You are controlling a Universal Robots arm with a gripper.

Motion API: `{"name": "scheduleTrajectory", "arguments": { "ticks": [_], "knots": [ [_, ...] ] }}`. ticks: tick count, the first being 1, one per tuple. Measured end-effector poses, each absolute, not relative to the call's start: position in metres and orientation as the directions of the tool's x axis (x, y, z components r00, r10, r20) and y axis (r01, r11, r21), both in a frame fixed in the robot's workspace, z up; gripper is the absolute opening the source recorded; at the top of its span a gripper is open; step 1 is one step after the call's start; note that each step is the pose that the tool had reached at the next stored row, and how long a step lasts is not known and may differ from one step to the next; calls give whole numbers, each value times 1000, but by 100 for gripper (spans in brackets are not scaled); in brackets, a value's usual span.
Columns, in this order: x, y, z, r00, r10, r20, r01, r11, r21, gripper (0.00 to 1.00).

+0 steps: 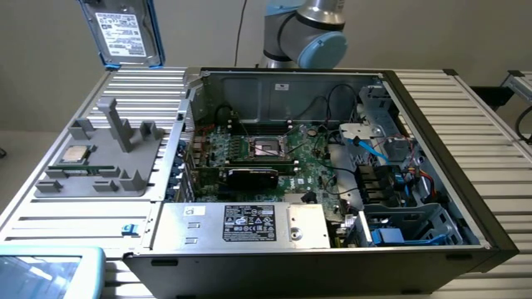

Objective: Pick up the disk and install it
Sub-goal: 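Pick up the disk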

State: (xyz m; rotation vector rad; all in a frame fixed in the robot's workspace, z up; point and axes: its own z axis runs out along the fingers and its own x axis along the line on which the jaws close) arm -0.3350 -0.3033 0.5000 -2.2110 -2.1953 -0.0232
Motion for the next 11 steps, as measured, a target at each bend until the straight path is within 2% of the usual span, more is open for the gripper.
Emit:
{"name": "scheduleTrajectory", "arguments": {
  "ticks": [11],
  "knots": [
    [-294, -325, 513, 7, 1000, 29, 1000, -7, -16, 37]
  ]
}}
